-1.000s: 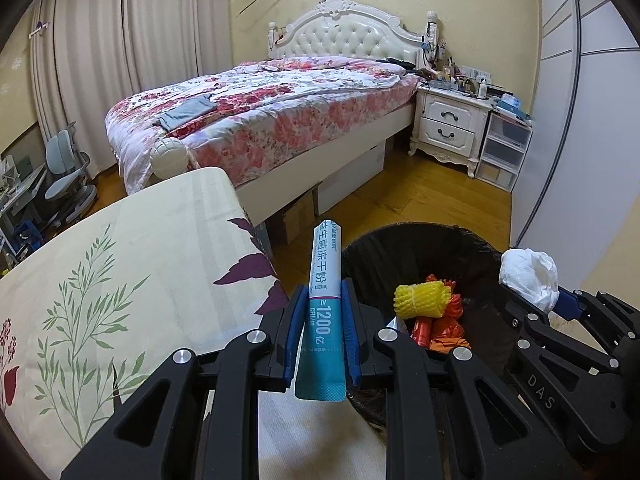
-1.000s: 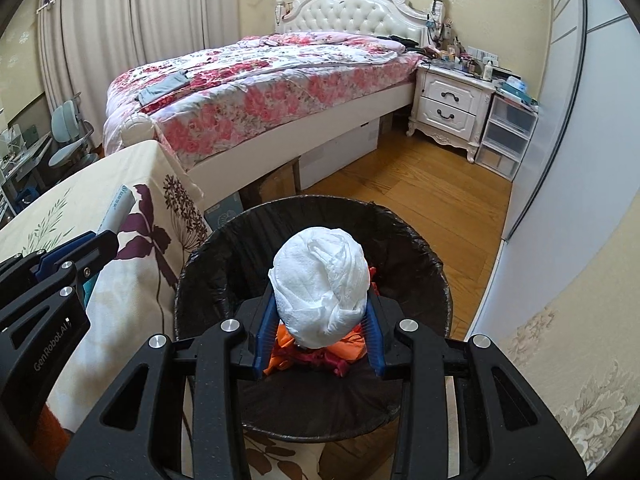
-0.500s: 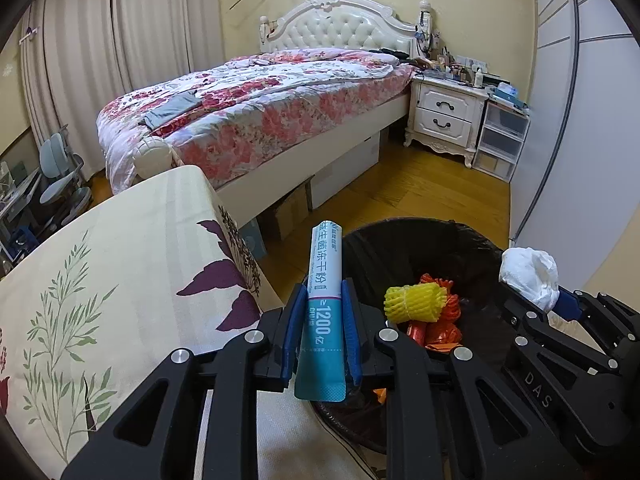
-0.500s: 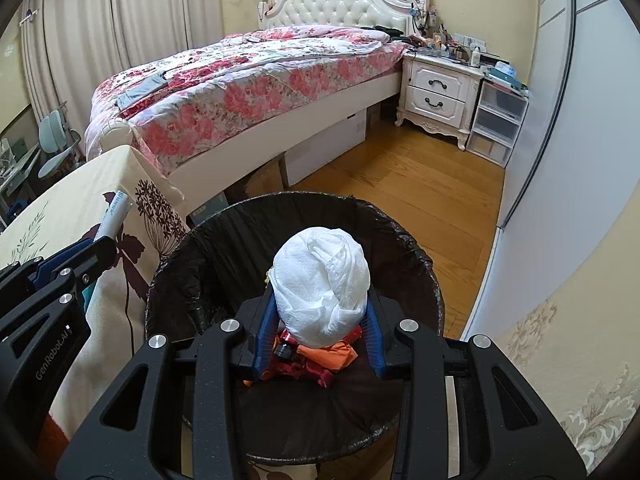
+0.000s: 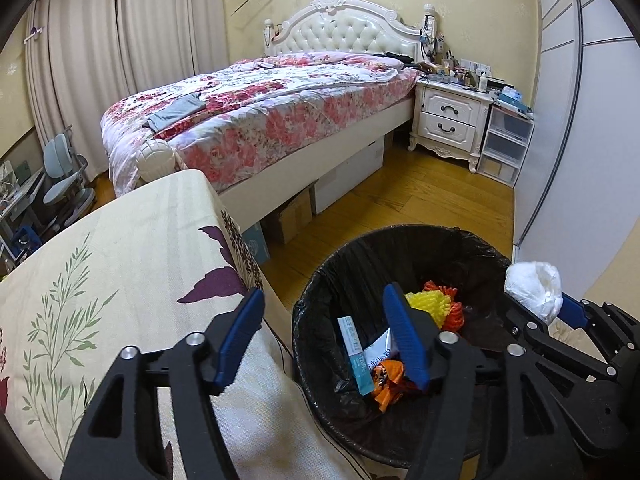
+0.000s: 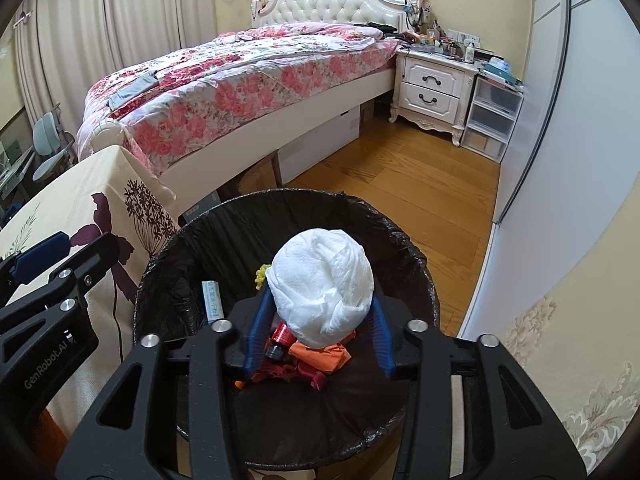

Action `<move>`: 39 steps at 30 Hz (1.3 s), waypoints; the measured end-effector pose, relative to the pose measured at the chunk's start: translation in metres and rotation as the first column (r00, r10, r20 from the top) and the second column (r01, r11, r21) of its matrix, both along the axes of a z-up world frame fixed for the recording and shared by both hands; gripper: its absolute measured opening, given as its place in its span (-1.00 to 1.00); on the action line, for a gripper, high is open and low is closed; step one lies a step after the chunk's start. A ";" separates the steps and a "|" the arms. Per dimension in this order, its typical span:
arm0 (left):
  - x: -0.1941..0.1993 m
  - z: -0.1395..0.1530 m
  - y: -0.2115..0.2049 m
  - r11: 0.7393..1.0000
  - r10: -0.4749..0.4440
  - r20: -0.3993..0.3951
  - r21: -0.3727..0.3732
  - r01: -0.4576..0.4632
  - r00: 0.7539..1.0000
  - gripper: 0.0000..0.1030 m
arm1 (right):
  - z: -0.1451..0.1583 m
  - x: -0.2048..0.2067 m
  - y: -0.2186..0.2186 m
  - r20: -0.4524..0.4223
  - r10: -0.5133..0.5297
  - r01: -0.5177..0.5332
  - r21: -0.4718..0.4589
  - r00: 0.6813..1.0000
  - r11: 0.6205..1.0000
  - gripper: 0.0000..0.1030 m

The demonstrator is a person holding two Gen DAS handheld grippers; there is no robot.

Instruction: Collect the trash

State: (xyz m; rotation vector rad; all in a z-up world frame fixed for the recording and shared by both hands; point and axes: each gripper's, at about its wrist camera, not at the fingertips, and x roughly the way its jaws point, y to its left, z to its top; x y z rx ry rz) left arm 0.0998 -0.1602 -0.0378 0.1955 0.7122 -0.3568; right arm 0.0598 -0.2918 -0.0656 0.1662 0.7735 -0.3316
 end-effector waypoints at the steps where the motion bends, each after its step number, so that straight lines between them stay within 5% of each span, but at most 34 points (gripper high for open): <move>1: 0.000 0.001 0.001 1.000 0.005 0.006 0.000 -0.005 1.000 0.37 | 0.001 0.000 0.000 0.001 -0.003 0.003 -0.003 1.000 1.000 -0.11; 19: -0.002 0.012 0.019 0.997 0.075 0.075 0.004 -0.075 0.994 0.71 | 0.020 -0.012 0.002 0.050 -0.041 0.044 -0.051 0.998 0.998 0.66; 39: -0.043 0.035 0.062 0.992 0.120 0.103 -0.056 -0.115 0.987 0.76 | 0.046 -0.048 0.040 0.091 0.013 -0.007 -0.072 0.996 0.997 0.77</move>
